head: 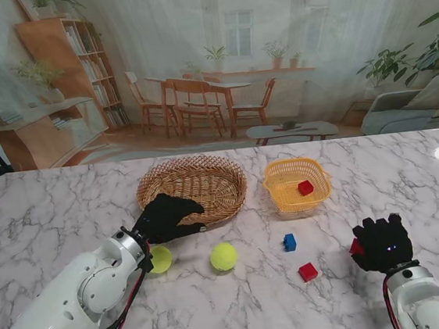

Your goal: Sort the blocks and the balls into two baskets

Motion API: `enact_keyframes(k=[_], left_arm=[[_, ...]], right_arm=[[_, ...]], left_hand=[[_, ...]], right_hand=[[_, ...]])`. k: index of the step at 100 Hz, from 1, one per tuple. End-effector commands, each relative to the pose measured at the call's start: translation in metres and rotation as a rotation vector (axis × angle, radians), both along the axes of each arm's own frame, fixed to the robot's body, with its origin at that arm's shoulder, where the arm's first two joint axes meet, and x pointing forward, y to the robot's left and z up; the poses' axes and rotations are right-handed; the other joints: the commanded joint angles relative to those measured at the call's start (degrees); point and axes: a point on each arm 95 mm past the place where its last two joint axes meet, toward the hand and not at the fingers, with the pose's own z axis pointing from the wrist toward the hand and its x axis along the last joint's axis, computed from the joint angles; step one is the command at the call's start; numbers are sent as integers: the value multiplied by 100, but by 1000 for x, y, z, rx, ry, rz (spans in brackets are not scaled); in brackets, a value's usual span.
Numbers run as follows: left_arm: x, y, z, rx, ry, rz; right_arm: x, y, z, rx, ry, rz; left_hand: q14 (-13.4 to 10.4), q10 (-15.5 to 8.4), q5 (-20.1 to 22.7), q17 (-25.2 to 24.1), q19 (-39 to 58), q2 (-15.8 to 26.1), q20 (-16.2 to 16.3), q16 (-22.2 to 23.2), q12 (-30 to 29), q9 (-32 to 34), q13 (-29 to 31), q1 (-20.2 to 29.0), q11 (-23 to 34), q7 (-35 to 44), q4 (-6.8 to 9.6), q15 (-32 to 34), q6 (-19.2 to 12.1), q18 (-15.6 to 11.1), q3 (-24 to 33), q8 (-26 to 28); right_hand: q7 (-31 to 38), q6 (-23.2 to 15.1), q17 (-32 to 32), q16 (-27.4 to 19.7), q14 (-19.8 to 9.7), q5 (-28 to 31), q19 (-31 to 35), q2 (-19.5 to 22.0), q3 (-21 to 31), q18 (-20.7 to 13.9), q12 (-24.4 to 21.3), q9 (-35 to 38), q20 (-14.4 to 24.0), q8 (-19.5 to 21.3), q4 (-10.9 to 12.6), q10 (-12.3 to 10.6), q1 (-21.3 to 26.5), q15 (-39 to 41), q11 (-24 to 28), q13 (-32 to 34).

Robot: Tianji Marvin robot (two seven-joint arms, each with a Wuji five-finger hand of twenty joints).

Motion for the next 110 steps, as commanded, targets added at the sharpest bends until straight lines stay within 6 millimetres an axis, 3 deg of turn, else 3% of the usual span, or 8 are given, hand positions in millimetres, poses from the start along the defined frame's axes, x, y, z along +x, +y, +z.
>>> enact_keyframes(k=[1,36,110], left_arm=[[-1,-2,-1,8,11,-7],[-1,-2,-1,7,11,-7],[0,-2,0,7,2,-18]], right_arm=[[9,3,11,4,-21,15],[51,23,35,42,-10,100],[150,76,66,63,82,199]], left_hand=[[-27,-66,134,-49,-118,152,86,23,67,154,22,74,19,75,110,45,-120,129,-39,58],[-27,-71,132,-52,-119,158,85,24,66,148,26,80,17,73,111,48,-111,134,-35,57],[-27,-65,151,-48,-111,148,88,29,71,171,43,80,27,86,110,57,-125,137,-37,61]], right_hand=[[516,-561,31,87,36,140,107,92,307,182,64,59,42,-4,83,-18,582,231,100,137],[532,-546,109,104,23,144,138,96,309,167,71,118,36,-25,82,-35,574,262,112,207],[416,-503,183,126,-2,98,237,108,324,115,83,113,24,-69,87,-48,539,320,137,222]])
